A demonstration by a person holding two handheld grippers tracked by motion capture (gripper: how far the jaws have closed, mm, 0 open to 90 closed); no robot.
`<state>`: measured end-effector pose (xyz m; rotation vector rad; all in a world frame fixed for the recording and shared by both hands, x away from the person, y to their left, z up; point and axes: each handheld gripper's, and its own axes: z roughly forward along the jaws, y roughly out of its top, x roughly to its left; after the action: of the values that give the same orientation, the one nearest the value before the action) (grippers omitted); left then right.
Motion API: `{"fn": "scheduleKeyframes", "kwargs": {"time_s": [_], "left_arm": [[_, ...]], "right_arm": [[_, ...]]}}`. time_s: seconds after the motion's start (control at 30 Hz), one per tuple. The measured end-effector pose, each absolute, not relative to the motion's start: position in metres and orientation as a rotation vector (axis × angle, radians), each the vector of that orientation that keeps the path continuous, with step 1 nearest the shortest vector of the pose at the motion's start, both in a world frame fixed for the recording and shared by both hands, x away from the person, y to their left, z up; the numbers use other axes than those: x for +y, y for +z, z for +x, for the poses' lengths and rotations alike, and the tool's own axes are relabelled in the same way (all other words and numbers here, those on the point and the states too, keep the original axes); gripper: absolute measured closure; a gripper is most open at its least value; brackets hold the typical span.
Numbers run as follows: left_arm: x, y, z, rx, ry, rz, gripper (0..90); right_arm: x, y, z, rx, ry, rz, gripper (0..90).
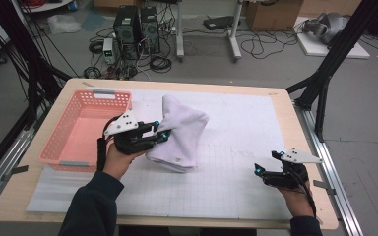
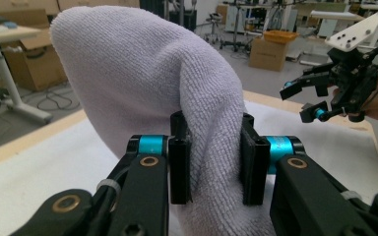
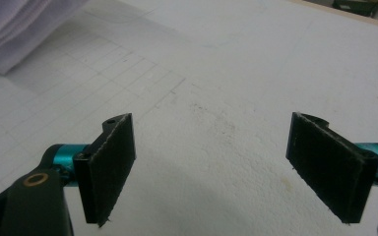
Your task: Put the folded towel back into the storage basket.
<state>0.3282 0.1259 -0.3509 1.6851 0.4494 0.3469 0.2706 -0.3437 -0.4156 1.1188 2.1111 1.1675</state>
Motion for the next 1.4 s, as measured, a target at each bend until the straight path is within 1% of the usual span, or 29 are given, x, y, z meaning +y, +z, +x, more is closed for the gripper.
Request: {"fn": "scheduleKeyframes", "kwargs": {"time_s": [0.1, 0.2, 0.3, 0.33, 0.37, 0.4, 0.47, 0.5, 0.6, 0.63, 0.67, 0.7, 0.73, 1.1, 1.4], "left_arm": [[0.141, -0.344, 0.327, 0.433, 0.357, 1.651, 71.2], [0.149, -0.340, 0.327, 0.432, 0.358, 1.643, 71.2], [0.166, -0.331, 0.328, 0.430, 0.362, 1.637, 71.1], [0.166, -0.331, 0.328, 0.430, 0.362, 1.637, 71.1], [0.177, -0.327, 0.329, 0.433, 0.363, 1.637, 71.1], [0.177, -0.327, 0.329, 0.433, 0.363, 1.637, 71.2], [0.191, -0.322, 0.330, 0.444, 0.373, 1.630, 71.1], [0.191, -0.322, 0.330, 0.444, 0.373, 1.630, 71.1], [0.207, -0.316, 0.331, 0.454, 0.386, 1.616, 71.1], [0.217, -0.312, 0.331, 0.462, 0.389, 1.606, 71.1], [0.217, -0.312, 0.331, 0.462, 0.389, 1.606, 71.1], [0.228, -0.309, 0.332, 0.469, 0.394, 1.602, 71.1], [0.228, -0.309, 0.332, 0.469, 0.394, 1.602, 71.1], [0.283, -0.281, 0.334, 0.508, 0.455, 1.581, 71.1], [0.315, -0.277, 0.335, 0.556, 0.485, 1.562, 71.1]], "right_arm": [[-0.343, -0.416, 0.271, 2.110, 1.168, 1.117, 17.4], [-0.343, -0.416, 0.271, 2.114, 1.168, 1.119, 17.4], [-0.342, -0.416, 0.271, 2.113, 1.168, 1.116, 17.4], [-0.342, -0.416, 0.271, 2.113, 1.168, 1.116, 17.4], [-0.342, -0.416, 0.271, 2.113, 1.167, 1.117, 17.4], [-0.342, -0.416, 0.271, 2.114, 1.166, 1.120, 17.4], [-0.343, -0.416, 0.271, 2.113, 1.164, 1.119, 17.4], [-0.342, -0.416, 0.271, 2.113, 1.164, 1.120, 17.4], [-0.341, -0.416, 0.271, 2.113, 1.163, 1.117, 17.4], [-0.341, -0.416, 0.271, 2.115, 1.162, 1.122, 17.4], [-0.341, -0.416, 0.271, 2.115, 1.162, 1.122, 17.4], [-0.340, -0.416, 0.271, 2.115, 1.159, 1.114, 17.4], [-0.340, -0.416, 0.271, 2.115, 1.159, 1.114, 17.4], [-0.337, -0.416, 0.272, 2.126, 1.149, 1.108, 17.4], [-0.333, -0.417, 0.273, 2.137, 1.145, 1.098, 17.4]]}}
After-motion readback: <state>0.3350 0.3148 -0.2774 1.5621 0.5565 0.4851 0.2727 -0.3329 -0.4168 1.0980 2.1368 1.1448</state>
